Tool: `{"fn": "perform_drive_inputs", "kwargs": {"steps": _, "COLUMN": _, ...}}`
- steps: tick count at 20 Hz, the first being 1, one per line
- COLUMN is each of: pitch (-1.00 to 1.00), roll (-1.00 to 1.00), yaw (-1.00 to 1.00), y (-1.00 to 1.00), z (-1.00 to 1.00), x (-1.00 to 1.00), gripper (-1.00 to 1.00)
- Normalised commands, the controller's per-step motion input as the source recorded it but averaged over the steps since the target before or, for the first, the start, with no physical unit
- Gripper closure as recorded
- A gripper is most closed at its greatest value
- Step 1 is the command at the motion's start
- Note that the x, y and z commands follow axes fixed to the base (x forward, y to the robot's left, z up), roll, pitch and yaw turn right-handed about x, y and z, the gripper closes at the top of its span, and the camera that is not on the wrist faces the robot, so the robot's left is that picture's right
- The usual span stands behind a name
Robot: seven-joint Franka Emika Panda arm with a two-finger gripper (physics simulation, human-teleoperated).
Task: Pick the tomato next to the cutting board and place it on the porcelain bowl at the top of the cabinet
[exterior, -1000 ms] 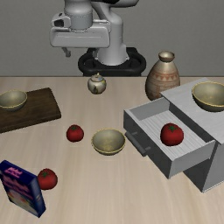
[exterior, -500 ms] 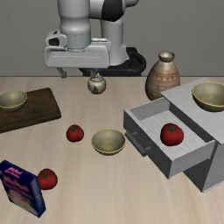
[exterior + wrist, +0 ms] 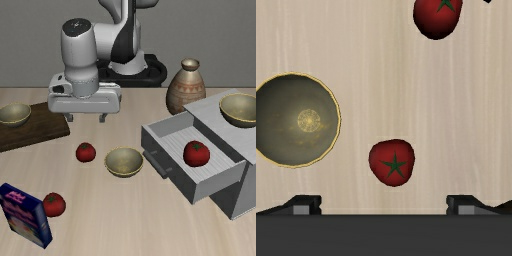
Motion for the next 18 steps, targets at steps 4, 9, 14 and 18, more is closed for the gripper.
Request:
{"fn": "perform_drive_inputs", "kwargs": {"steps": 4, "pitch": 0.0, "roll": 0.0, "yaw": 0.0, "y": 0.0, "z": -1.0, "x": 0.0, "gripper": -1.0}}
{"fn": "perform_drive_inputs", "kwargs": {"steps": 9, "pitch": 0.0, "roll": 0.0, "yaw": 0.0, "y": -0.2, "z": -0.8, "x": 0.0, "gripper": -1.0}}
{"fn": "perform_drive_inputs", "kwargs": {"steps": 14, "pitch": 0.0, "roll": 0.0, "yaw": 0.0, "y": 0.0, "z": -0.4, "x": 0.0, "gripper": 1.0}}
{"fn": "perform_drive_inputs", "kwargs": {"steps": 18, "pitch": 0.0, "roll": 0.0, "yaw": 0.0, "y": 0.0, "z": 0.0, "x": 0.0, "gripper": 1.0}}
